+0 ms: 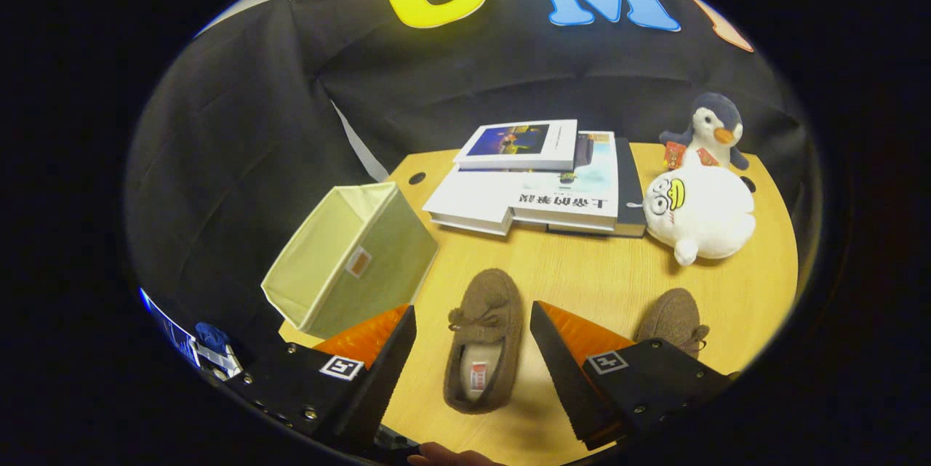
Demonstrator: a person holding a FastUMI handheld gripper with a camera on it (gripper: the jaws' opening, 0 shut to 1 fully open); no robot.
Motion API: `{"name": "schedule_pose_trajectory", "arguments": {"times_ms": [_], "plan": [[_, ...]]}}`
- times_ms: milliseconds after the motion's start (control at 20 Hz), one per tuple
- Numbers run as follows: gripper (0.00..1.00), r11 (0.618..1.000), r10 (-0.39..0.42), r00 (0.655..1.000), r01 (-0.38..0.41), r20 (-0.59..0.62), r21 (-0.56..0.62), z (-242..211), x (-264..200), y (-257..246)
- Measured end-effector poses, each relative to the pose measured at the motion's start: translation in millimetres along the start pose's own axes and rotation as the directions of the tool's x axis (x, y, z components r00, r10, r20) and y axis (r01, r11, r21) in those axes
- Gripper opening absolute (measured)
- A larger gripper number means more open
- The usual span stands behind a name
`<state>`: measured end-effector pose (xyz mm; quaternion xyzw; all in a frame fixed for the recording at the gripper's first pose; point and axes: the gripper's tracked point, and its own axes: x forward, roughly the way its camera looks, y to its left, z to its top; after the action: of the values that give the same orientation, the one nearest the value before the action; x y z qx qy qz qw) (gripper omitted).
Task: Open the storage box then place both shoes into the box .Put the left shoe in first, then the right shoe, with the right side of both shoes facing outward in a uniform manner.
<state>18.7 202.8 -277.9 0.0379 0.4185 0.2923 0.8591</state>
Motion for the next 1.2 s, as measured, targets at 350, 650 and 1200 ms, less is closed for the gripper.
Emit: {"name": "schedule_pose_trajectory", "arguments": {"times_ms": [350,650,1200], "plan": [[0.96,0.999,-0.017,0.993,0.020,-0.120,0.030,-49,30,-14],[0.94,1.000,-0.025,0.970,0.024,-0.242,-0.006,-83,57,-20],[0.41,0.993,-0.073,0.955,0.097,-0.286,0.070,-82,115,-36]]}}
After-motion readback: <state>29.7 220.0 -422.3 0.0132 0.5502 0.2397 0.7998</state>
